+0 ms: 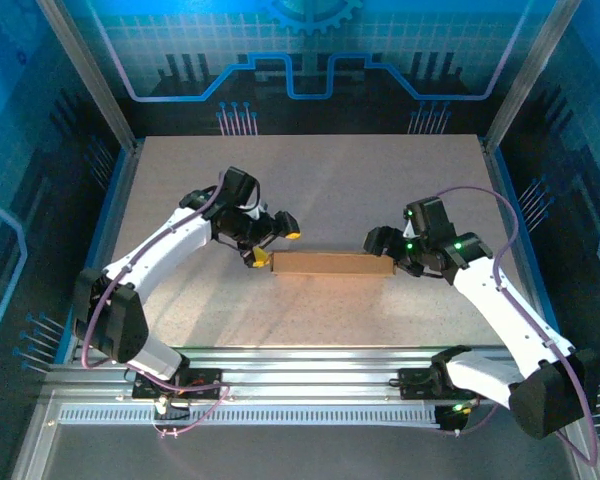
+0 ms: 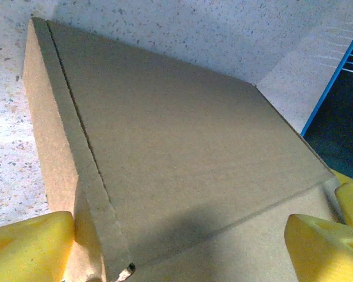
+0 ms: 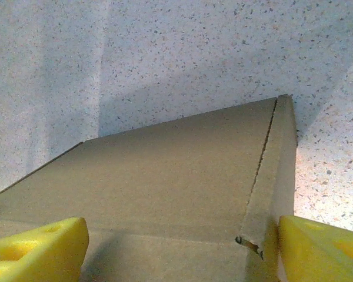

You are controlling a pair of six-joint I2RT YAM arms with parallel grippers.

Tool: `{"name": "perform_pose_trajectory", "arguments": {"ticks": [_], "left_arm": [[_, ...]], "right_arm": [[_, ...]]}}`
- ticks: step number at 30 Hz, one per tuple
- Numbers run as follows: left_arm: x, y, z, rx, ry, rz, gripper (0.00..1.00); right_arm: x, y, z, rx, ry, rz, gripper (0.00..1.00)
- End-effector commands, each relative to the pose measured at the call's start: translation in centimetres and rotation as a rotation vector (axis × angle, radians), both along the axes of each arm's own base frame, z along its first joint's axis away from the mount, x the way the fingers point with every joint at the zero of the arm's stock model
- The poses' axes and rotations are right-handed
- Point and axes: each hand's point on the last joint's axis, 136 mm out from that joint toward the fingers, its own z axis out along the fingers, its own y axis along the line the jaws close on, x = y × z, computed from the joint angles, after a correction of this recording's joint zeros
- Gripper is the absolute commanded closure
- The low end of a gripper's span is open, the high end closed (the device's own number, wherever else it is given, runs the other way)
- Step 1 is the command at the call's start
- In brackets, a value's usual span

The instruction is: Fold the paper box

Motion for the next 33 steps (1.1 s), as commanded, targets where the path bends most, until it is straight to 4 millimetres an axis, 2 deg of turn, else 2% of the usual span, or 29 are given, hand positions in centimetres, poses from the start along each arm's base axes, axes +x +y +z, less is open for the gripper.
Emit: {"name": "perform_pose_trajectory", "arguments": {"ticks": [1,10,17,21,28,33], "left_arm": [[-0.4,-2.0,3.0,-0.12,-0.02,-0.089,0.05],[0.6,-1.6,3.0,-0.127,-0.009,-0.075,0.01],[1.4,-1.3,2.0,-0.12,0.005,-0.071,0.01],[1.9,-1.0,1.7,-0.118,0.005,-0.064,0.01],[3.6,-0.1,2.1,-0.109,-0.073,-0.056,0.01],[4.0,0.2,2.5,-0.093,-0.117,-0.069,0.01]], "right_arm": [[0.3,2.5,2.6,0.138,-0.026,0.044,0.14],[1.1,2.5,2.1,0.149,-0.049,0.026,0.0],[2.2,2.4,1.7,0.133,-0.05,0.007,0.0],[2.5,1.7,1.7,0.104,-0.058,-0.016,0.0],[3.2,0.8,2.2,0.1,-0.082,-0.017,0.0],[3.7,0.1,2.8,0.11,-0.099,-0.02,0.0]]}}
